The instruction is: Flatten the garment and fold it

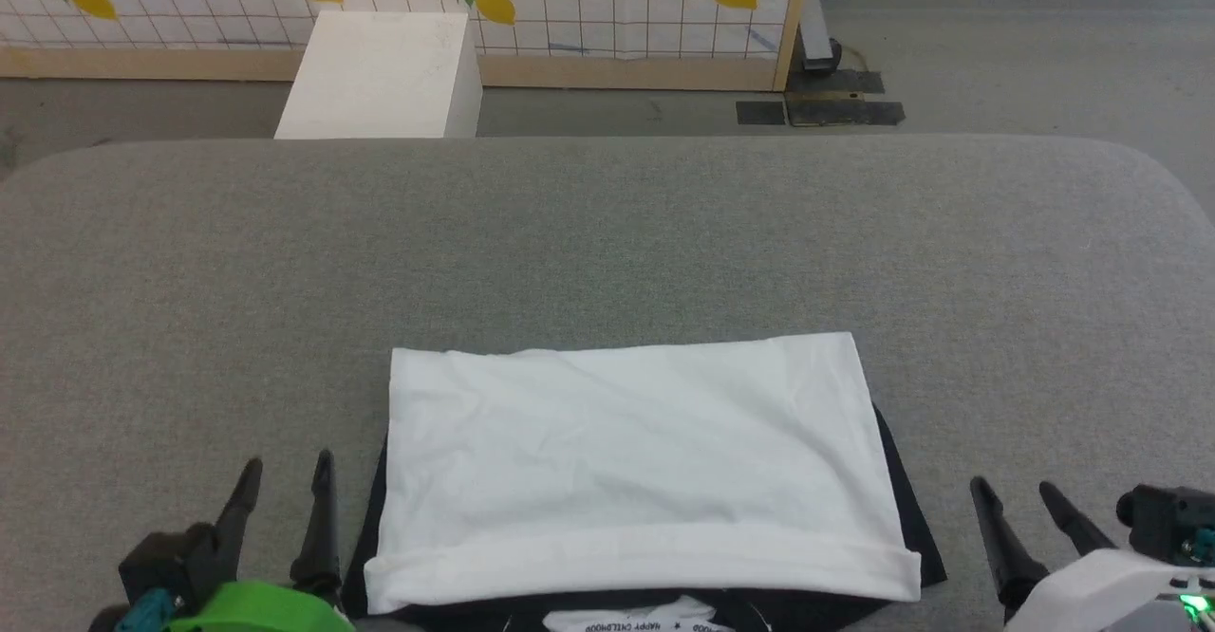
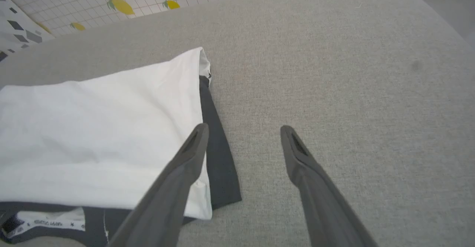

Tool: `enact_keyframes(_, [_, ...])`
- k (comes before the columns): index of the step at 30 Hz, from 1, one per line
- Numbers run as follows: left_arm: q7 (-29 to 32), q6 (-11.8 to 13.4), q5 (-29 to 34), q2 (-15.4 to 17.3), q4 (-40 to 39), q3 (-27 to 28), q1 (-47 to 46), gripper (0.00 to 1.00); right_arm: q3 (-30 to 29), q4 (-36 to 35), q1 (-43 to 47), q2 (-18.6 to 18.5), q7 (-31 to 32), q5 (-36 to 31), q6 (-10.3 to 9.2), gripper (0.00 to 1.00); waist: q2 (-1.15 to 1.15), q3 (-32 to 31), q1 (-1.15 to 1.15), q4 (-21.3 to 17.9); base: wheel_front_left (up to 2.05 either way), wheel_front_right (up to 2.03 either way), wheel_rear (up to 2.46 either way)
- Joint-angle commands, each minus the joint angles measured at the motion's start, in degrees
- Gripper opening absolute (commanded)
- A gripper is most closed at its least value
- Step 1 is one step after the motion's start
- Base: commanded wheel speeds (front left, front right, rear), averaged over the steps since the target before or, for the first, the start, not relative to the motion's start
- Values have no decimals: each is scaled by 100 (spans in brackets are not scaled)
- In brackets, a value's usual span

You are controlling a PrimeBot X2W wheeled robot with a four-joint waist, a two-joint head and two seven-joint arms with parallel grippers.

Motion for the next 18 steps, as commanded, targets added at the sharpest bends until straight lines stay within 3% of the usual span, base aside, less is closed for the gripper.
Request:
enact_keyframes(1, [-47, 36, 126, -66, -25, 43, -236, 100, -11, 149, -247, 7, -182, 128, -8, 100, 63, -21, 1, 9, 0, 0, 0])
enact_keyframes(9, [-68, -155, 736, -517, 97, 349, -1007, 100, 324, 1596, -1128, 8, -666, 578, -8, 100, 63, 19, 1, 92, 0, 0, 0])
enact_keyframes(18, [-69, -486, 1117, -873, 439, 620, -1347, 100, 566, 3108, -1937, 8, 7, 472, -8, 100, 63, 258, 1, 88, 0, 0, 0])
